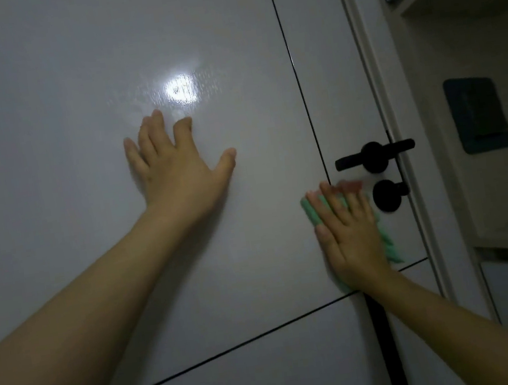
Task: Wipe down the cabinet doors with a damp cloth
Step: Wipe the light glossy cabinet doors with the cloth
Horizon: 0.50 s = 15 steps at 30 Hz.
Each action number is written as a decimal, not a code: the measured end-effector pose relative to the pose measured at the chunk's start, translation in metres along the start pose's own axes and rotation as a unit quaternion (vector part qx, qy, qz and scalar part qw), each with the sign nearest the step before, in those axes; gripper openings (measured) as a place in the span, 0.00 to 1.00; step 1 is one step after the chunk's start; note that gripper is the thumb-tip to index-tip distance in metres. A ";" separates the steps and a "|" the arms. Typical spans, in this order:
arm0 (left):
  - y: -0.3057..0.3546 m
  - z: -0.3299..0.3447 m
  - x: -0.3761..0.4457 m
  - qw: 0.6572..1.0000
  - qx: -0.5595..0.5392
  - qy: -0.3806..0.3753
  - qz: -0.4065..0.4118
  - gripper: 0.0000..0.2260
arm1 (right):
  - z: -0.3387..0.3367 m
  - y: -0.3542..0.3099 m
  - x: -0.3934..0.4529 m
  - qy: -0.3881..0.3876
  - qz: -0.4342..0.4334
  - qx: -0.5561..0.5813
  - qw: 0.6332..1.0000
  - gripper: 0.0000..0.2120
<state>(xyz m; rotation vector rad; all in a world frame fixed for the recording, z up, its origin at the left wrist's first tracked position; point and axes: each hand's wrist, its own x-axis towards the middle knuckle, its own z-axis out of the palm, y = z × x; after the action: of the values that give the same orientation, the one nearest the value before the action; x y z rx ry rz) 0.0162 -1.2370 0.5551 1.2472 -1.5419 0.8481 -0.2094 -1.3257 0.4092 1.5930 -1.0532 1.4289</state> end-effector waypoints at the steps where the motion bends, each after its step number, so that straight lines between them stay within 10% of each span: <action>1: 0.000 0.001 -0.006 1.000 -0.012 0.006 0.006 0.32 | 0.003 -0.008 0.001 0.011 0.049 0.002 0.999 0.24; 4: 0.000 0.013 -0.033 1.000 0.001 -0.005 0.029 0.31 | 0.014 -0.047 -0.030 0.036 0.141 0.000 0.989 0.25; 9: 0.004 0.020 -0.087 0.998 0.000 -0.020 0.061 0.33 | 0.005 -0.013 -0.057 -0.053 -0.124 -0.019 0.991 0.23; 15: -0.023 0.025 -0.115 0.997 0.053 -0.013 0.061 0.34 | 0.005 -0.004 -0.010 0.047 0.143 -0.001 0.989 0.24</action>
<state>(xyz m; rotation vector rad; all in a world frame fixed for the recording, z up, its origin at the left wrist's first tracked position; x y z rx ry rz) 0.0365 -1.2294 0.4374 1.2531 -1.6259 1.0070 -0.2048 -1.3275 0.3987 1.3987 -1.2633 1.6735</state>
